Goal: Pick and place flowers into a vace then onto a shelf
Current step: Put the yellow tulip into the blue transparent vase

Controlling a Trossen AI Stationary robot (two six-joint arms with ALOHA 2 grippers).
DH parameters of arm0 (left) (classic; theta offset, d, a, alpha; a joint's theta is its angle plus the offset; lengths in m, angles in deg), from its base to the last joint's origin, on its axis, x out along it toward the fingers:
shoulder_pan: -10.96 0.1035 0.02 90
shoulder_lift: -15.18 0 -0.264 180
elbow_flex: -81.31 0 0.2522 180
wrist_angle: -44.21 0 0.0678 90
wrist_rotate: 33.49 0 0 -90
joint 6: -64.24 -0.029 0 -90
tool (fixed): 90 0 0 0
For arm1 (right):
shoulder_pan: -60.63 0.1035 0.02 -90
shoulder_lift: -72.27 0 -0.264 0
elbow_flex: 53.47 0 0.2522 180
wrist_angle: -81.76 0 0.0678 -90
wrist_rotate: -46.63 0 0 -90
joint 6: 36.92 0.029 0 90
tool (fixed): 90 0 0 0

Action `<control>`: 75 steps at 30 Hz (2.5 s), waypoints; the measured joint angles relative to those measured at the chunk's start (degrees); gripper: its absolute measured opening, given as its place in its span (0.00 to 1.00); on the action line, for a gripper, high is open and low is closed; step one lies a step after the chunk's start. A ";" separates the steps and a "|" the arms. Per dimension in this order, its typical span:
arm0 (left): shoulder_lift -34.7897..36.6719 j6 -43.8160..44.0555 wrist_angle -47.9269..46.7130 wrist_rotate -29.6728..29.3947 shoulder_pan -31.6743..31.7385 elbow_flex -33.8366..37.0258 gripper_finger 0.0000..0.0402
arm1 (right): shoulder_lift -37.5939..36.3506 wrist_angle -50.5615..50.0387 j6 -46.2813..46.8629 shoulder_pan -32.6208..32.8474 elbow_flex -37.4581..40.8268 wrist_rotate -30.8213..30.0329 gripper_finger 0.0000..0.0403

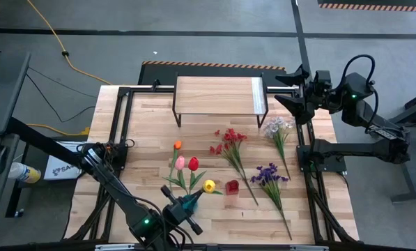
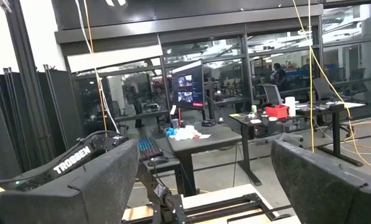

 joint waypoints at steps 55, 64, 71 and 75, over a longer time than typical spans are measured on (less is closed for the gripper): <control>-3.89 38.35 -24.64 16.44 -0.72 0.28 0.12 | 0.00 -0.07 0.46 0.00 0.00 0.96 0.88; -3.87 38.35 -24.60 16.52 -0.73 0.28 0.15 | 0.00 -0.09 0.46 -0.01 -0.01 0.94 0.88; -3.87 38.28 -24.43 17.72 -0.72 0.28 0.17 | -0.01 -0.09 0.46 0.00 -0.01 0.94 0.88; -3.85 38.26 -24.47 19.87 -0.74 0.28 0.20 | 0.03 -0.09 0.46 -0.02 0.00 0.92 0.88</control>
